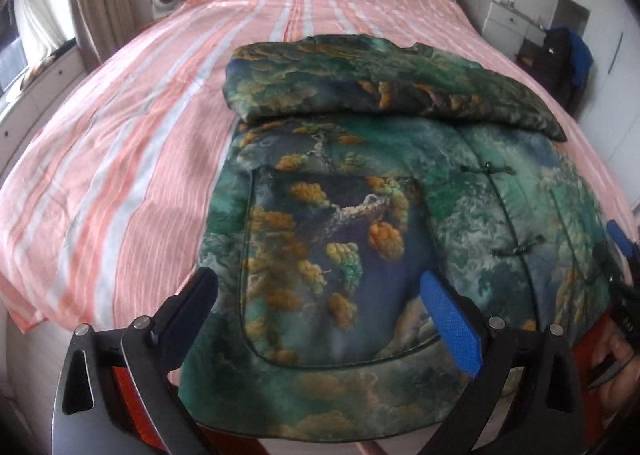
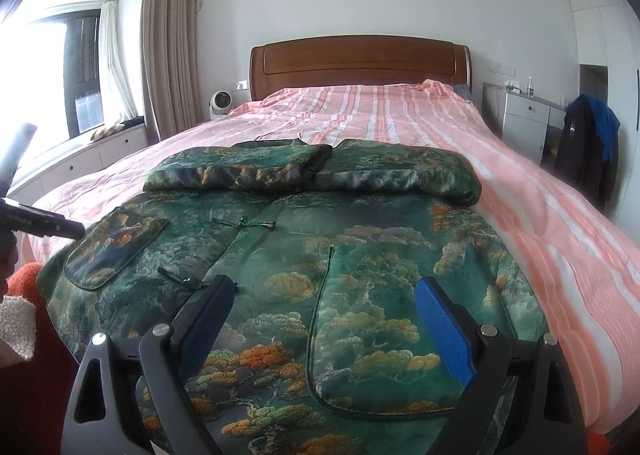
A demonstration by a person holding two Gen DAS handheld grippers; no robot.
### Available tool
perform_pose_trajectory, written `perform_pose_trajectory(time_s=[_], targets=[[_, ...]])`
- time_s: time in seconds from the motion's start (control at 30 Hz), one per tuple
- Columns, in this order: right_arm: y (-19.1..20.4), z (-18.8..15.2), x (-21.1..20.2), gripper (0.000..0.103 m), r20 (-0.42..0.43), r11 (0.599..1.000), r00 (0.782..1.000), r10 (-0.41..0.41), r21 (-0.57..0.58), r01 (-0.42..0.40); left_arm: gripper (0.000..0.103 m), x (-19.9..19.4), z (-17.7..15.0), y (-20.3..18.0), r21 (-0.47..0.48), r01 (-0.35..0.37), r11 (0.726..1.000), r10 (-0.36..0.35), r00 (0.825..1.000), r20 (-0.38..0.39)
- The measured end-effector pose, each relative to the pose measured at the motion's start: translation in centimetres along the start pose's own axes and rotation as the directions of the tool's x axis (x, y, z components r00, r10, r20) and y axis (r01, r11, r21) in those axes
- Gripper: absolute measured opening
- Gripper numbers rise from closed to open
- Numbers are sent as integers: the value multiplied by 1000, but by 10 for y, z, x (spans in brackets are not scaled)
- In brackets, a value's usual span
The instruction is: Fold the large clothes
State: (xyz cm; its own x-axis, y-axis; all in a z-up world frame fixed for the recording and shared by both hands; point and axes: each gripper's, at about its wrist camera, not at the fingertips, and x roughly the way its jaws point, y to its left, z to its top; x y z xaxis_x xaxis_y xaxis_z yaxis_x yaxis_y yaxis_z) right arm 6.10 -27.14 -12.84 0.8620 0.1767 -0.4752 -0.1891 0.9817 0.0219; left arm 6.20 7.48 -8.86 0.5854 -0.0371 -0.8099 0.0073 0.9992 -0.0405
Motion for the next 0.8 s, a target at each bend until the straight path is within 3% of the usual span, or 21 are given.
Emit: perform_pose_trajectory(time_s=[0.43, 0.57, 0.67, 0.73, 0.8], targets=[[5, -1, 7, 91, -22, 999, 999, 31, -14, -31, 101, 8, -7, 37, -128, -54, 990, 54, 999, 0], [-41, 7, -3, 91, -42, 985, 999, 21, 170, -14, 101, 9, -8, 54, -168, -35, 985, 34, 999, -7], [-91, 17, -20, 91, -43, 958, 999, -15, 284, 27, 101, 18, -12, 70, -176, 2, 984, -13, 998, -63], [-127, 21, -30, 91, -84, 948, 995, -51, 311, 75, 101, 28, -16, 77, -173, 32, 984, -51, 993, -110], [-158, 20, -32, 91, -171, 947, 985, -38, 308, 90, 101, 34, -21, 81, -167, 52, 985, -76, 987, -140]])
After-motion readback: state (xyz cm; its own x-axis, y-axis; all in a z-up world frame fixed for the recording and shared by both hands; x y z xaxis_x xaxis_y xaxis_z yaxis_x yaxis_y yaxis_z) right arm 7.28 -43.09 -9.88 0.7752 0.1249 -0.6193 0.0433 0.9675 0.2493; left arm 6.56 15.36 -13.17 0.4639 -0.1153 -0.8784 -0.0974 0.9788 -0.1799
